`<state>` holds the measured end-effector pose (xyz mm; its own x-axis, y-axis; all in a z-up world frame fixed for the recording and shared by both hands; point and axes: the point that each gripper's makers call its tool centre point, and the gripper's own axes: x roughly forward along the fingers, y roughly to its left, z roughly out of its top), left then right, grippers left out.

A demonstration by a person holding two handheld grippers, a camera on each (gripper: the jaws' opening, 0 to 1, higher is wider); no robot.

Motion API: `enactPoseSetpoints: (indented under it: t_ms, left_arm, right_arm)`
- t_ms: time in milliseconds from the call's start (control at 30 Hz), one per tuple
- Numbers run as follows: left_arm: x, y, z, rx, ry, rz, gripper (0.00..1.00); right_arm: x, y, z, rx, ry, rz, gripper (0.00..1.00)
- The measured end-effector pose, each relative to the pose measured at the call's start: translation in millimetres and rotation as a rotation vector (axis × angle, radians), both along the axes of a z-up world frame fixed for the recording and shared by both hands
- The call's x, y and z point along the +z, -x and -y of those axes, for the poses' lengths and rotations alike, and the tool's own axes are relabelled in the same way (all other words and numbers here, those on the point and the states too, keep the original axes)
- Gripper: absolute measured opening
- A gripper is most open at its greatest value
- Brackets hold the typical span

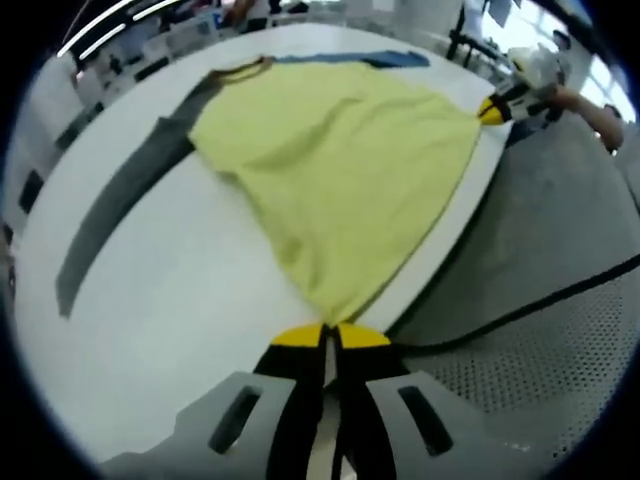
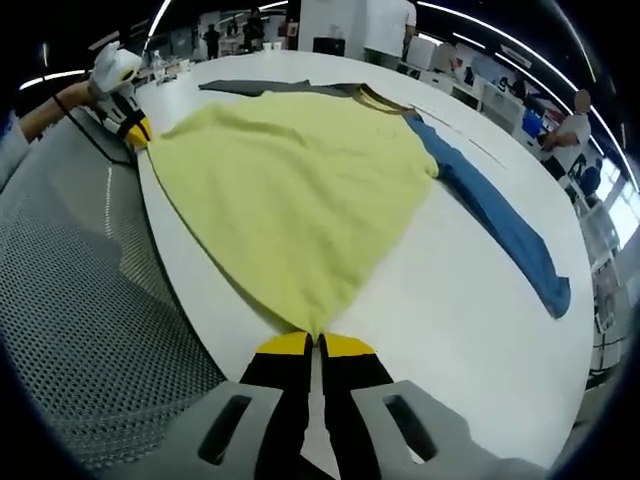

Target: Fold the garment on the visible template until the final outline fits inside the template.

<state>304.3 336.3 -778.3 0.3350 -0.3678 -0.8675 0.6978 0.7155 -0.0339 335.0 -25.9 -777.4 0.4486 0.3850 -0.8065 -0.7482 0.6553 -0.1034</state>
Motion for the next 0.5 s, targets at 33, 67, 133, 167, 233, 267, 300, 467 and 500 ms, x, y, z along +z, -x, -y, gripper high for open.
enactPoseSetpoints:
  t_ms: [33, 67, 133, 167, 233, 267, 300, 467, 500]
  left_arm:
    - [0.9, 0.3, 0, 0.001, 0.001, -0.002, 0.0]
    - [1.6, 0.3, 1, -0.001, 0.001, 0.0, 0.0]
    - [3.3, 0.1, 0, -0.003, -0.003, 0.005, 0.0]
    - [4.2, 0.2, 1, -0.004, -0.002, 0.007, 0.01]
    - [6.7, 0.0, 0, -0.005, -0.005, 0.015, 0.02]
    - [9.3, -0.7, 0, -0.007, -0.01, 0.026, 0.02]
    - [11.1, -1.3, 0, -0.008, -0.014, 0.034, 0.03]
    - [22.9, -6.2, 2, 0.002, 0.005, 0.066, 0.03]
    - [24.9, -7.0, 4, 0.002, 0.008, 0.071, 0.03]
  right_arm:
    - [0.8, 0, 0, -0.001, -0.001, 0.003, 0.04]
    - [1.0, 0, 0, 0.0, -0.001, 0.003, 0.04]
    - [1.8, 0, -1, 0.003, 0.002, 0.005, 0.04]
    - [2.2, 0, -1, 0.003, 0.003, 0.006, 0.05]
    - [3.6, 0, -2, 0.006, 0.002, 0.008, 0.05]
    - [4.9, 0, -2, 0.007, 0.002, 0.012, 0.05]
    - [5.8, 0, -2, 0.006, 0.002, 0.014, 0.05]
    - [13.8, -3, -3, -0.004, -0.017, 0.024, 0.06]
    - [16.1, -3, -4, -0.004, -0.021, 0.032, 0.06]
